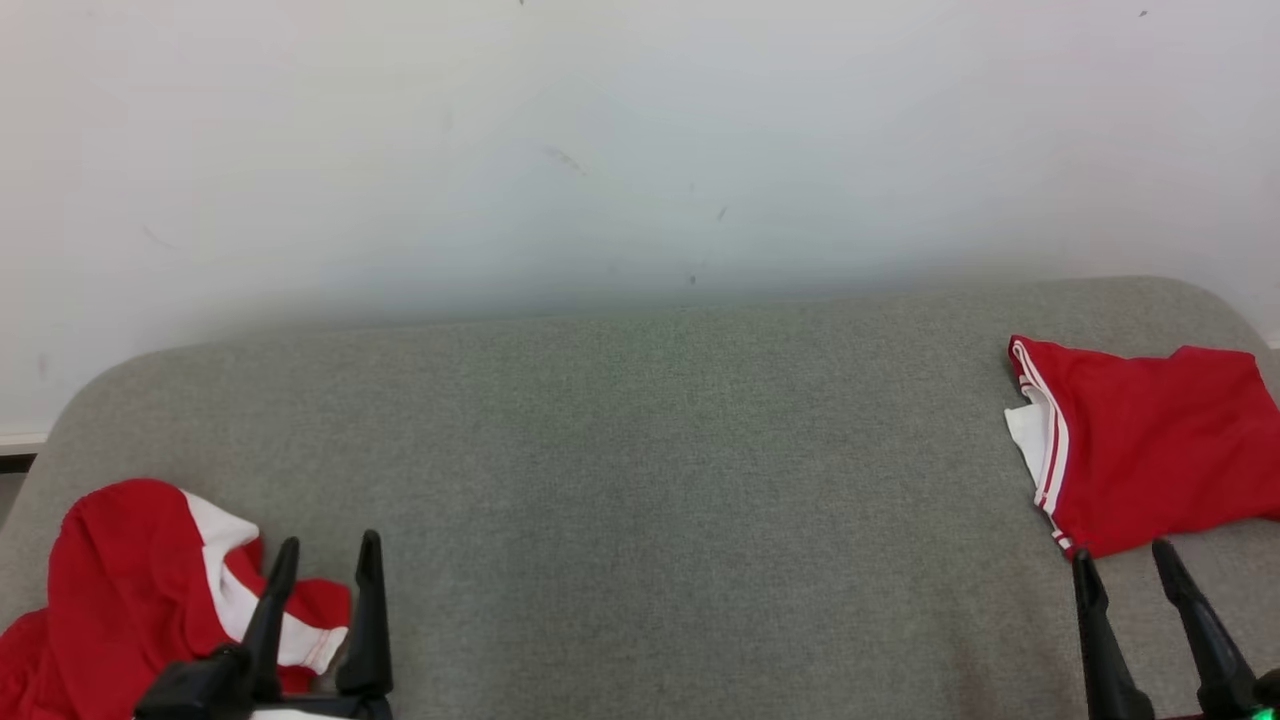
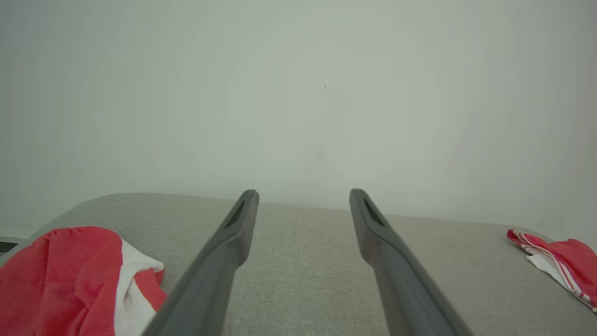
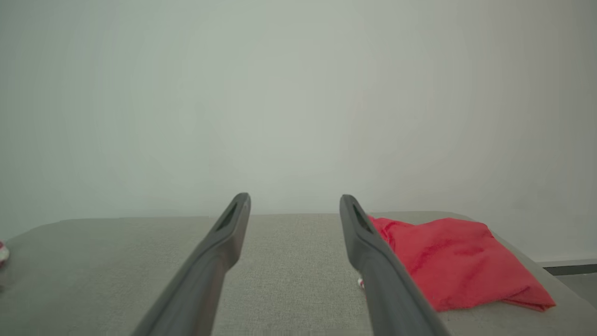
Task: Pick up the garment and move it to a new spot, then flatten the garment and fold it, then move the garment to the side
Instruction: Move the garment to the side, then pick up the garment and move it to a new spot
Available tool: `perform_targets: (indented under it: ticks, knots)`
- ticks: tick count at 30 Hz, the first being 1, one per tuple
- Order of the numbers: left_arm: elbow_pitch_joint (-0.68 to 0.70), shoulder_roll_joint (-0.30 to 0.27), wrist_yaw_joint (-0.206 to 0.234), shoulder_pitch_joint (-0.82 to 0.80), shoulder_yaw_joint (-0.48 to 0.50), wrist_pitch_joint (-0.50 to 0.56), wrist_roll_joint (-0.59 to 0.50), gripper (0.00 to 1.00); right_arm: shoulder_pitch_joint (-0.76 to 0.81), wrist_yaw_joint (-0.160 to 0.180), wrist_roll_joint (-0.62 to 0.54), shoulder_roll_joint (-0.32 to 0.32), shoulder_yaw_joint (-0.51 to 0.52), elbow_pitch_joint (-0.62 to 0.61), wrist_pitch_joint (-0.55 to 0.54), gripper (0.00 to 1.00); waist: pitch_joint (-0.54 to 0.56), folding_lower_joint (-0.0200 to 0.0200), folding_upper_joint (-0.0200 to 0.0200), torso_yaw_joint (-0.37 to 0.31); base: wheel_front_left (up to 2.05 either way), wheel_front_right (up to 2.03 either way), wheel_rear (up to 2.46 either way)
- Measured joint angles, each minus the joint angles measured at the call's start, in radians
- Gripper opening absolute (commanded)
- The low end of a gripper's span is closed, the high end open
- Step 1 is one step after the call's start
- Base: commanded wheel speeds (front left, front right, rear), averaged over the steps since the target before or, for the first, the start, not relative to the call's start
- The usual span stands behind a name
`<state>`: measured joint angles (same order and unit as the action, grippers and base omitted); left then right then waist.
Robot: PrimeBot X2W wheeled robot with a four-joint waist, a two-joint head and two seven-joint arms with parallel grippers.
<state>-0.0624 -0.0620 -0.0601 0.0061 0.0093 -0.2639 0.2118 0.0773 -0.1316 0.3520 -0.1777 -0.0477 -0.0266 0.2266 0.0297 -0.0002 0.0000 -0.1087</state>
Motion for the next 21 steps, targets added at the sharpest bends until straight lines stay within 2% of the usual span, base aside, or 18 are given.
perform_targets:
  ticks: [7,21]
  knots:
    - [-0.009,0.010,-0.010,0.027,0.009,0.000,-0.008,1.00,0.020,0.000,-0.014,0.046,-0.011,0.039,0.027,1.00,-0.003,0.0001,0.0001,-0.005,0.00,0.00,0.00]
    - [-0.018,0.012,-0.012,0.023,-0.017,0.000,-0.012,1.00,-0.033,0.000,-0.006,0.035,-0.058,0.098,0.031,1.00,-0.008,0.0001,0.0000,-0.001,0.00,0.00,0.00]
